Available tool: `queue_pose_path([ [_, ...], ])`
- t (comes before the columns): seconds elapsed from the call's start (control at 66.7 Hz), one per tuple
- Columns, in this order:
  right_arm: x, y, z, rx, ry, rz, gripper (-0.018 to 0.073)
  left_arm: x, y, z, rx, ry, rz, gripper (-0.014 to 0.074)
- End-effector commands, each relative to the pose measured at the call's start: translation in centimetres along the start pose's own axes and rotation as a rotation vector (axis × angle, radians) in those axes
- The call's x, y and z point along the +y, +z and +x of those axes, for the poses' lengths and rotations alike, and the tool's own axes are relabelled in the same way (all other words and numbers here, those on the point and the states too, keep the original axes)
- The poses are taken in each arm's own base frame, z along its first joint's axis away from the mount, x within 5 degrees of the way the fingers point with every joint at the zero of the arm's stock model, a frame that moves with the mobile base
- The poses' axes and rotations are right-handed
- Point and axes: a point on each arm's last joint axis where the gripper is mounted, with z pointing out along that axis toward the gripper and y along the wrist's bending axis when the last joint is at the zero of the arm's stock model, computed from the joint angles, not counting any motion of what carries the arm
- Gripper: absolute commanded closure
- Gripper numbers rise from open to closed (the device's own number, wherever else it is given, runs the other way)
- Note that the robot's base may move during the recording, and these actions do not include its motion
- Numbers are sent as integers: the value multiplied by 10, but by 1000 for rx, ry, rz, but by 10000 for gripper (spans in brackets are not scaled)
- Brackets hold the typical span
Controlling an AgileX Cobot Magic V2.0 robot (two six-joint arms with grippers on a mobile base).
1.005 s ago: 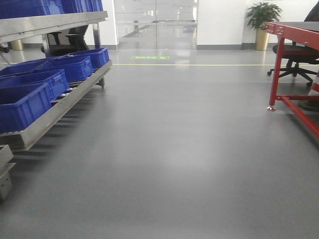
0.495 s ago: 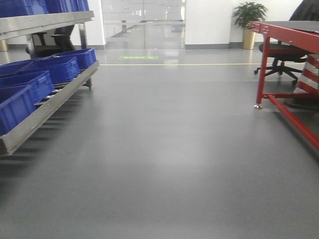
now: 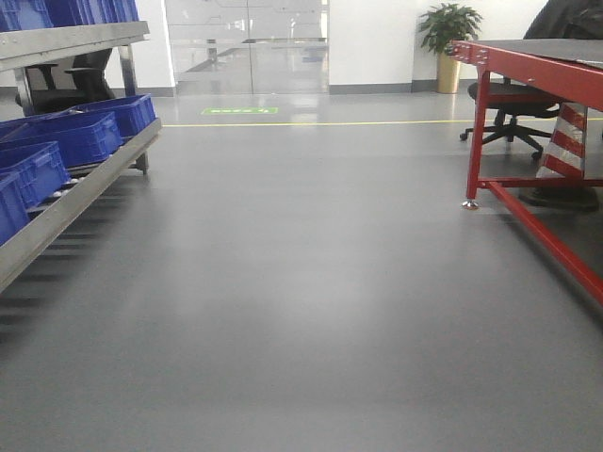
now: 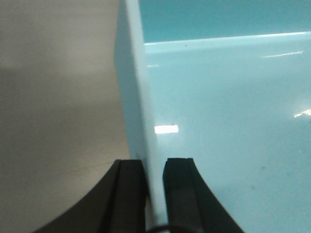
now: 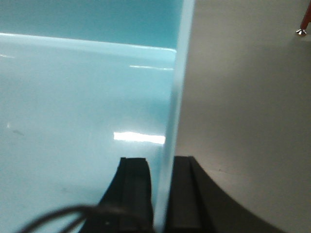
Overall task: Move two blue bins to right shelf middle
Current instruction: 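Hold the bin while the base drives to another shelf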
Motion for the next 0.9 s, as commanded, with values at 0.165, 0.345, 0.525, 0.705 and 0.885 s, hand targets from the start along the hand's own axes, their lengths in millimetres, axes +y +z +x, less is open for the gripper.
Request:
queue_pose_path([
  [0.165,0,-4,-6,-57,-13,-3,711,-5,-11,-8,-67,0,39,707],
  [0.345,0,-4,-6,-57,-13,-3,711,-5,-11,-8,-67,0,39,707],
  [0.525,0,-4,-6,-57,-13,-3,711,-5,-11,-8,-67,0,39,707],
  [0.705,0,-4,-6,-57,-13,-3,711,-5,-11,-8,-67,0,39,707],
  [0.885,0,-4,-6,-57,-13,-3,711,-5,-11,-8,-67,0,39,707],
])
